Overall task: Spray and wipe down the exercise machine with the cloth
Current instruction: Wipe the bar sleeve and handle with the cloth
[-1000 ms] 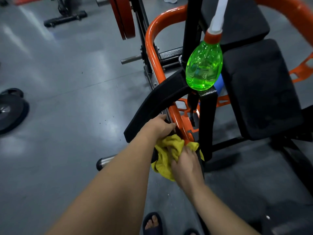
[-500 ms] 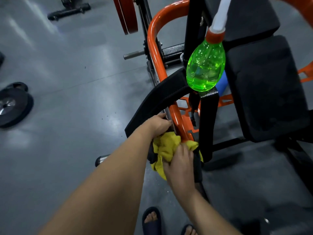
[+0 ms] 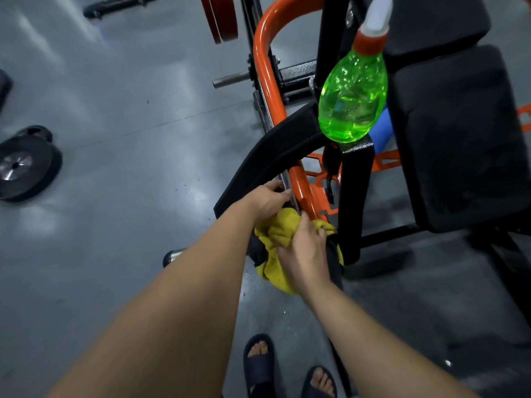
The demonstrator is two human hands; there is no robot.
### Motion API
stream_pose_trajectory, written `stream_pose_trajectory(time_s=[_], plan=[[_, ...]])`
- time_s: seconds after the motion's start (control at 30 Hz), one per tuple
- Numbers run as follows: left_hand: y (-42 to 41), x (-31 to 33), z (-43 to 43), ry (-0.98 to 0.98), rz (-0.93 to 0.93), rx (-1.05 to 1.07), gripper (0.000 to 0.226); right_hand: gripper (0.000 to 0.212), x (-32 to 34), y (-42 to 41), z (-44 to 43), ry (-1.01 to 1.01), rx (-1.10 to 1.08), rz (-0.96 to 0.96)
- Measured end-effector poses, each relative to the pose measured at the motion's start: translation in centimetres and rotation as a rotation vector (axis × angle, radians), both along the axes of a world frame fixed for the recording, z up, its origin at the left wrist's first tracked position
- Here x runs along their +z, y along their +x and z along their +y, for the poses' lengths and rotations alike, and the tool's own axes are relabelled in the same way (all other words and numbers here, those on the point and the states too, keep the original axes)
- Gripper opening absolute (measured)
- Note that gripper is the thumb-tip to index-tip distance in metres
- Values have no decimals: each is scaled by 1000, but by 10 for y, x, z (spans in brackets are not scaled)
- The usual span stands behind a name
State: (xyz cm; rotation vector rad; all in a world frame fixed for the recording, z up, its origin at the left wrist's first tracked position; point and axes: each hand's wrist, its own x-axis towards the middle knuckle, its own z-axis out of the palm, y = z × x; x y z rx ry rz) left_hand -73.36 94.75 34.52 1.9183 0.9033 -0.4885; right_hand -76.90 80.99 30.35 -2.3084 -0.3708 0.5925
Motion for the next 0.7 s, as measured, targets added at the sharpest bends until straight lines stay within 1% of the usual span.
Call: stream_pose_trajectory(time_s=[0.07,0.17,0.2,0.27,0.33,0.4,0.43,0.5,0.53,0.57,0.6,0.63,0.67,0.7], plan=[[-1,-2,-3,24,-4,-22,59,87,-6,-28,-25,81,-36,-19],[-4,-11,-4,144,8,-115,57,94,-13,-51,-42,63,-20,9],[-5,-13,-4,178,12,-145,58,91,-14,-52,-43,63,-9,-1],[1,-18,3,180,34,-160,59,83,-12,-43,-43,63,17,-45],[10,-19,10,177,65,-161,59,77,-9,-29,-41,13,63,-109],[10,-20,19,230,79,-132,60,72,-3,-12,-30,-47,76,-136],[7,-24,25,289,60,-109,64,68,-3,-1,-21,-63,69,-139],[-13,-30,27,343,-32,40,71,50,-4,21,6,-88,29,-84],[-23,-29,25,321,-130,121,70,47,-4,33,20,-111,5,-33],[-31,-31,24,280,-234,176,63,49,-4,43,33,-134,-12,13],[-35,-33,25,225,-321,191,52,51,-4,49,41,-159,-29,34],[-36,-33,28,131,-392,187,45,50,-4,48,45,-168,-39,18],[-40,-28,32,21,-404,163,43,51,-2,42,44,-161,-31,-14],[-43,-21,33,-79,-385,144,42,58,0,31,39,-147,-1,-57]])
